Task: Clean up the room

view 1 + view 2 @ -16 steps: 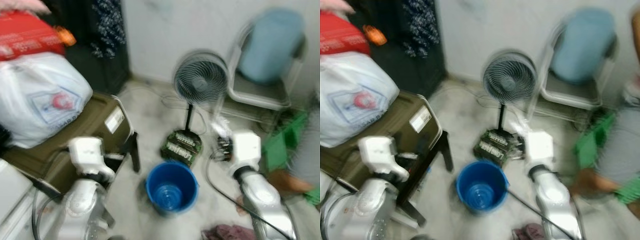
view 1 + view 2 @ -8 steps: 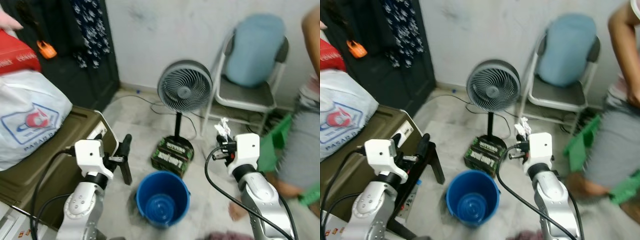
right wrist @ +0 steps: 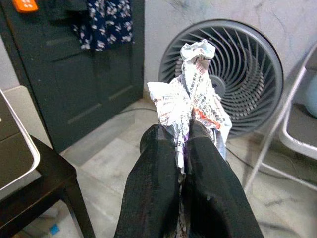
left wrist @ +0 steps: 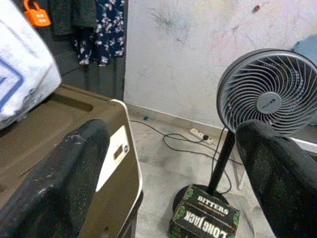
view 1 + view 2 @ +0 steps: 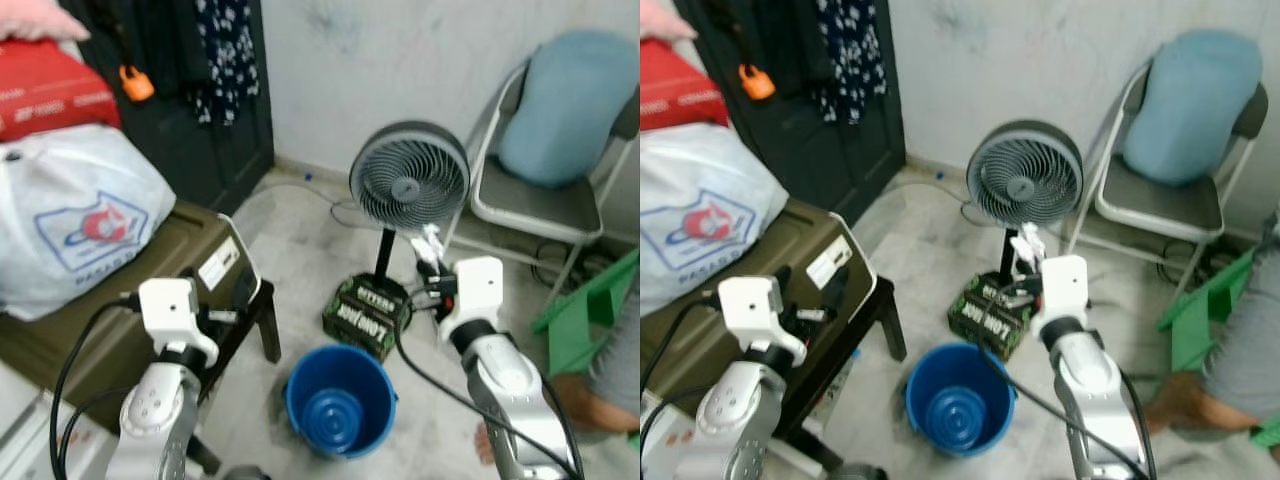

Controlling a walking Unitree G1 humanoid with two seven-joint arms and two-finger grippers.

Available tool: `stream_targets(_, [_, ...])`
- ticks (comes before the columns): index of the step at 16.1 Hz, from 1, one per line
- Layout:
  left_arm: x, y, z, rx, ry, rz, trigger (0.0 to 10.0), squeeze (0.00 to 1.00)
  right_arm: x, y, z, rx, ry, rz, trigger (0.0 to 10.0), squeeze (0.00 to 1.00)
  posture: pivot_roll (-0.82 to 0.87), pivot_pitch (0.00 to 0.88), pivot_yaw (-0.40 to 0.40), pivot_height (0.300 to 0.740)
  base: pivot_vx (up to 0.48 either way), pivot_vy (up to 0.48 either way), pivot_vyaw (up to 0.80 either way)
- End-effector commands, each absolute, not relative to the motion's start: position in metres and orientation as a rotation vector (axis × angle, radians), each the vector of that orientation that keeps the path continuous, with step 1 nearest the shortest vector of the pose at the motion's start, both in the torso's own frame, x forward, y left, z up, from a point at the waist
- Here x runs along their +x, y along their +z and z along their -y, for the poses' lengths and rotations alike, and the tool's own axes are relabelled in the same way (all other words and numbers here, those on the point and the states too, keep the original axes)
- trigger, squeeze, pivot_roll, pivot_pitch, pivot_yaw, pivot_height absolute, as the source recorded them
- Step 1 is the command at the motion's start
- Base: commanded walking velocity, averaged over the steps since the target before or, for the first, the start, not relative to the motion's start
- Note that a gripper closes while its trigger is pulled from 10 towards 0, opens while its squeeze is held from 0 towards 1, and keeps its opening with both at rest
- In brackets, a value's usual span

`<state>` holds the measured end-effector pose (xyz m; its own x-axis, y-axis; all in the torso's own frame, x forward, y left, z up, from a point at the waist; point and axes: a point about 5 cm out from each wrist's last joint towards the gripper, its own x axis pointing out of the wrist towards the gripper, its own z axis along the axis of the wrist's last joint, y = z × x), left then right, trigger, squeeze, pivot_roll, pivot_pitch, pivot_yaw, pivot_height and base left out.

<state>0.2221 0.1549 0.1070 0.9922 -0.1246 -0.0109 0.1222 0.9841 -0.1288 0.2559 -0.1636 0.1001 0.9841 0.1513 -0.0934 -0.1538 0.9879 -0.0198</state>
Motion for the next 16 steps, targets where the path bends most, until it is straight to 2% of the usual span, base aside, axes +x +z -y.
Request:
stream_targets(1, [0.222,0.108,-0.156,-0.097,-0.169,-0.016,10.0,0.00,0.261,0.092,0.171,0.019,0.065,-0.156,10.0,0.00,0.05,0.012,-0.036,0.740,0.000,0.000,0.00])
stream_targets(4, [0.219,0.110,-0.146,0.033,-0.305,0.001,10.0,0.00,0.265,0.083,0.180,0.008,-0.025,-0.232,10.0,0.00,0.06,0.013,-0.031,0.740,0.000,0.000,0.00])
stream_targets(5, [0.213,0.112,-0.139,0.111,-0.410,0.023,10.0,0.00,0.265,0.077,0.182,0.003,-0.055,-0.273,10.0,0.00,0.07,0.020,-0.024,0.740,0.000,0.000,0.00])
stream_targets(7, [0.202,0.114,-0.133,0.139,-0.513,0.027,10.0,0.00,0.264,0.068,0.181,-0.005,-0.080,-0.329,10.0,0.00,0.08,0.039,-0.009,0.740,0.000,0.000,0.00])
stream_targets(9, [0.197,0.115,-0.138,0.149,-0.517,0.014,10.0,0.00,0.266,0.066,0.174,0.022,-0.058,-0.342,10.0,0.00,0.10,0.066,0.006,0.740,0.000,0.000,0.00])
stream_targets(16, [0.188,0.138,-0.154,0.155,-0.511,0.014,10.0,0.00,0.307,0.050,0.143,0.008,-0.023,-0.463,10.0,0.00,0.20,0.143,0.036,0.740,0.000,0.000,0.00])
